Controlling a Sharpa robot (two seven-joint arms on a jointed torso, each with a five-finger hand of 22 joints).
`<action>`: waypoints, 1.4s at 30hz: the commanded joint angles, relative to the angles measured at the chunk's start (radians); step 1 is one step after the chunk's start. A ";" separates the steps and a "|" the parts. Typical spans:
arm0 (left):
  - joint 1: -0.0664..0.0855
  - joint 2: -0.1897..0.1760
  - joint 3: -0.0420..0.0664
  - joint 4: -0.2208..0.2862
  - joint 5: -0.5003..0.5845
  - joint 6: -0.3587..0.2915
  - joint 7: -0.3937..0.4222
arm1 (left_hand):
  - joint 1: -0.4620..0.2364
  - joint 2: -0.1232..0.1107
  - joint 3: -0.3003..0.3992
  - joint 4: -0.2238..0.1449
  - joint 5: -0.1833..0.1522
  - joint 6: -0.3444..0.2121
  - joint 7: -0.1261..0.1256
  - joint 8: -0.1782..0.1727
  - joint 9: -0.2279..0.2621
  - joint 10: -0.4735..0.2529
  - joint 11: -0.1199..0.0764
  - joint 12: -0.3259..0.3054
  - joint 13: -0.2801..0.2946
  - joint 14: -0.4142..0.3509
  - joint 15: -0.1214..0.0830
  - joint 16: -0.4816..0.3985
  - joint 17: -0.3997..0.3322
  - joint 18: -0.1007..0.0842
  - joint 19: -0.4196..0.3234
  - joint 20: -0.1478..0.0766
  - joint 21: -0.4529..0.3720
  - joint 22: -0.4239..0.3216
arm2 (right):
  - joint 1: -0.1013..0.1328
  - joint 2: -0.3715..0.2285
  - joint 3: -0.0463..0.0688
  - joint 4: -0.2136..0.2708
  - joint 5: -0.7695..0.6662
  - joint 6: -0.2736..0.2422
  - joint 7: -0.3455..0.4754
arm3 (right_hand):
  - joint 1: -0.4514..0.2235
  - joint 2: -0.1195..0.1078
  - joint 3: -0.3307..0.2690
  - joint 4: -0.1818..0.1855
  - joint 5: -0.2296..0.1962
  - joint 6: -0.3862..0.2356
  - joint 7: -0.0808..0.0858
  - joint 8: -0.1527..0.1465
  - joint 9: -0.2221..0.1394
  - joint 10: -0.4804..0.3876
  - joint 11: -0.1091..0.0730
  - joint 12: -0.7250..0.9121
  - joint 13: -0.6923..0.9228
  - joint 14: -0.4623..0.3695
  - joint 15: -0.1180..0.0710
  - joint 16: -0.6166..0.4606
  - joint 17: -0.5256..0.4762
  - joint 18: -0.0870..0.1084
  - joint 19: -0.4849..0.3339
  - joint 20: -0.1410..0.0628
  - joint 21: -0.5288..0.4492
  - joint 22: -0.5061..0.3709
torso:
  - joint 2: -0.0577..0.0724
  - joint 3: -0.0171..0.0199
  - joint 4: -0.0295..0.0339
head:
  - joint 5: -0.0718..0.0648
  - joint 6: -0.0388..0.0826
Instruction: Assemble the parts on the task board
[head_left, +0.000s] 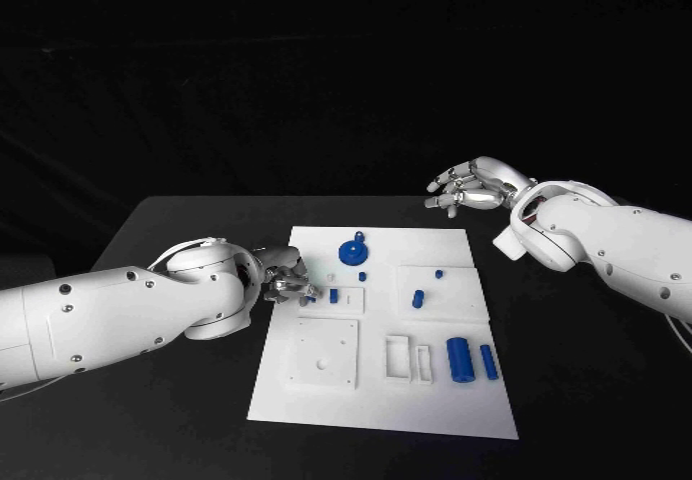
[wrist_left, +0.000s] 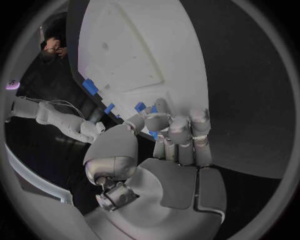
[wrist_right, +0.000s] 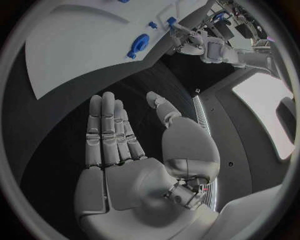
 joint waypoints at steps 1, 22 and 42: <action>-0.006 0.000 -0.005 0.000 0.006 0.040 -0.011 | 0.015 0.008 0.007 -0.007 0.006 0.057 -0.050 0.001 0.001 -0.029 -0.034 0.006 0.002 0.008 -0.040 0.003 -0.001 0.018 0.006 -0.089 0.007 0.011 | -0.001 0.001 0.000 0.000 0.001 0.013 0.010 | -0.007 -0.001 0.001 0.000 0.006 -0.006 0.014 0.007 -0.001 -0.006 0.002 0.006 -0.001 0.003 0.003 -0.004 0.002 0.014 0.006 0.002 -0.006 0.002 | 0.000 0.0002 -0.0004 | 0.000 0.000; -0.006 0.002 -0.003 0.001 0.016 0.055 -0.002 | 0.016 0.008 0.007 -0.010 0.009 0.058 -0.050 -0.001 0.006 -0.029 -0.034 0.008 0.002 0.007 -0.040 0.004 -0.001 0.018 0.005 -0.089 0.007 0.011 | -0.003 0.003 0.001 -0.002 0.001 0.013 0.011 | -0.007 -0.001 0.001 0.000 0.006 -0.007 0.014 0.007 -0.001 -0.007 0.002 0.006 -0.002 0.003 0.003 -0.005 0.003 0.014 0.006 0.002 -0.006 0.002 | 0.001 0.0005 0.0002 | -0.002 -0.003; -0.005 0.021 0.004 -0.026 0.022 0.076 -0.005 | 0.017 0.014 0.006 -0.017 0.037 0.064 -0.052 -0.007 0.020 -0.030 -0.035 0.015 0.004 0.007 -0.040 0.008 -0.001 0.017 0.005 -0.088 0.010 0.010 | -0.003 0.006 0.001 -0.005 0.002 0.013 0.011 | -0.007 0.000 0.001 0.000 0.006 -0.007 0.014 0.007 -0.002 -0.007 0.002 0.007 -0.003 0.003 0.003 -0.005 0.003 0.014 0.006 0.002 -0.007 0.003 | 0.000 0.0014 -0.0003 | -0.004 -0.005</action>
